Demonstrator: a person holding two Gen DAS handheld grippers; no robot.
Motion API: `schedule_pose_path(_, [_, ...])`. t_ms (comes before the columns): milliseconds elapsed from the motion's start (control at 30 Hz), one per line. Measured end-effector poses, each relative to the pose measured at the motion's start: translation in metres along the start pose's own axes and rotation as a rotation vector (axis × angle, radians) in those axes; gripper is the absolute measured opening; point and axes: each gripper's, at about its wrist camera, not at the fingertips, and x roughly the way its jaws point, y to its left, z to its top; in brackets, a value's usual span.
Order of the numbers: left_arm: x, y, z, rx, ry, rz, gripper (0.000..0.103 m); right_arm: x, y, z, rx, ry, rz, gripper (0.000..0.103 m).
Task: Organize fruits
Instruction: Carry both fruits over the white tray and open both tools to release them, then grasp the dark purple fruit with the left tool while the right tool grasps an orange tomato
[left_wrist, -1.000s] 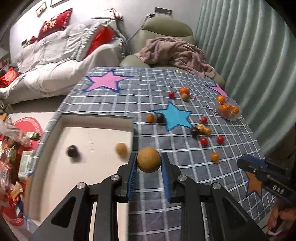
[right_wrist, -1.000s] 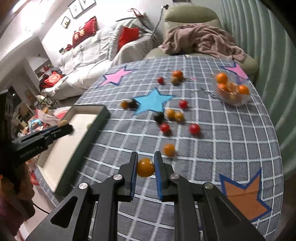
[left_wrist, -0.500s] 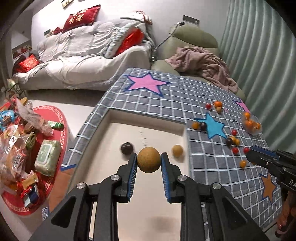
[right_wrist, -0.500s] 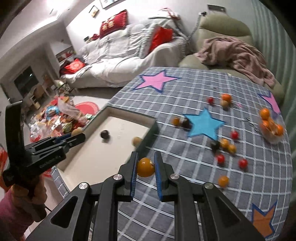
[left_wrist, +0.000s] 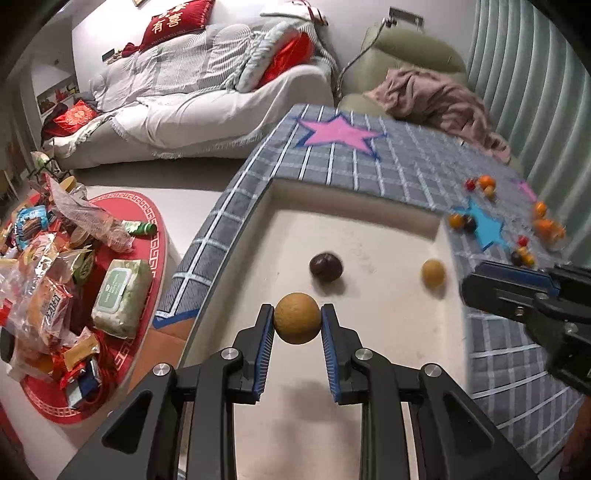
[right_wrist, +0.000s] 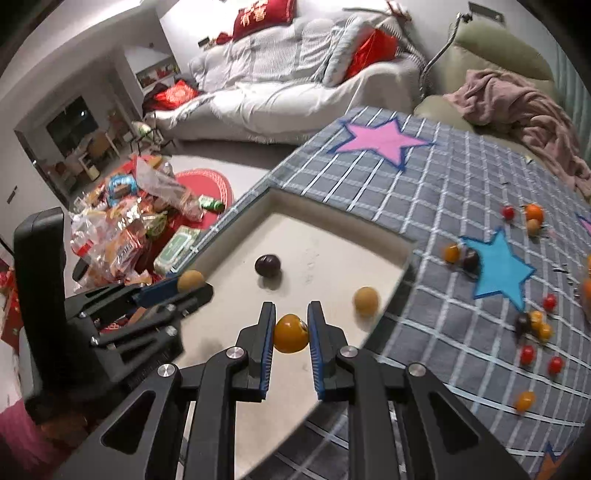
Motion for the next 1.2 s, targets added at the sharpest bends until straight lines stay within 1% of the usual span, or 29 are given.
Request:
schedule_pose_path(133, [0.020, 0.000, -0.005, 0.014, 0.028, 0.053, 0.027, 0.030, 0.003, 0.002, 0.009, 0.046, -0.003, 0.019])
schedule_pose_path(300, [0.036, 0.004, -0.005, -0.005, 0.054, 0.082, 0.027, 0.063, -0.002, 0.004, 0.031, 0.091, -0.018, 0.019])
schedule_pose_path(400, [0.042, 0.006, -0.007, -0.006, 0.070, 0.080, 0.027, 0.075, -0.005, 0.003, 0.029, 0.103, -0.035, 0.020])
schedule_pose_path(467, [0.043, 0.005, -0.007, -0.007, 0.068, 0.078, 0.028, 0.079, -0.004, 0.001, 0.019, 0.119, -0.030, 0.021])
schedule_pose_path(500, [0.042, 0.005, -0.007, -0.004, 0.068, 0.076, 0.043, 0.080, -0.004, 0.001, 0.015, 0.121, -0.032, 0.024])
schedule_pose_path(533, [0.042, 0.005, -0.006, -0.004, 0.067, 0.100, 0.059, 0.080, -0.005, 0.000, 0.014, 0.118, -0.047, 0.025])
schedule_pose_path(567, [0.040, 0.006, -0.005, -0.012, 0.051, 0.138, 0.064, 0.079, -0.007, 0.000, 0.020, 0.117, -0.052, 0.027])
schedule_pose_path(600, [0.037, 0.009, -0.005, -0.021, 0.035, 0.140, 0.070, 0.078, -0.011, 0.000, 0.034, 0.118, -0.041, 0.032])
schedule_pose_path(633, [0.036, 0.011, -0.004, -0.027, 0.031, 0.124, 0.070, 0.076, -0.014, 0.000, 0.050, 0.117, -0.037, 0.037])
schedule_pose_path(667, [0.036, 0.014, -0.004, -0.035, 0.036, 0.112, 0.070, 0.073, -0.018, 0.000, 0.062, 0.110, -0.043, 0.051])
schedule_pose_path(700, [0.035, 0.015, -0.004, -0.041, 0.042, 0.102, 0.070, 0.069, -0.020, 0.001, 0.065, 0.098, -0.031, 0.061])
schedule_pose_path(733, [0.034, 0.017, -0.004, -0.050, 0.044, 0.100, 0.070, 0.065, -0.021, 0.002, 0.072, 0.092, -0.018, 0.066])
schedule_pose_path(767, [0.032, 0.017, -0.004, -0.056, 0.042, 0.096, 0.070, 0.059, -0.023, 0.004, 0.085, 0.087, 0.006, 0.079])
schedule_pose_path(800, [0.028, 0.017, -0.003, -0.059, 0.036, 0.097, 0.070, 0.055, -0.024, 0.005, 0.094, 0.079, 0.025, 0.085])
schedule_pose_path(867, [0.019, 0.015, -0.003, -0.054, 0.019, 0.092, 0.070, 0.041, -0.025, 0.009, 0.111, 0.053, 0.071, 0.086])
schedule_pose_path(900, [0.012, 0.013, -0.002, -0.047, 0.009, 0.089, 0.070, 0.035, -0.026, 0.011, 0.115, 0.044, 0.081, 0.089])
schedule_pose_path(933, [0.008, 0.012, -0.001, -0.043, 0.002, 0.089, 0.076, 0.025, -0.028, 0.013, 0.117, 0.025, 0.086, 0.092])
schedule_pose_path(967, [0.002, 0.011, 0.000, -0.039, -0.006, 0.089, 0.086, 0.018, -0.030, 0.015, 0.117, 0.011, 0.084, 0.100])
schedule_pose_path(1000, [-0.004, 0.011, 0.001, -0.042, -0.025, 0.088, 0.103, 0.008, -0.034, 0.015, 0.120, -0.011, 0.076, 0.103])
schedule_pose_path(1067, [-0.018, 0.009, 0.001, -0.046, -0.073, 0.080, 0.103, -0.009, -0.041, 0.014, 0.134, -0.037, 0.065, 0.103])
schedule_pose_path(1200, [-0.033, -0.006, 0.003, -0.013, -0.082, 0.040, 0.103, -0.034, -0.060, 0.006, 0.172, -0.053, 0.043, 0.103])
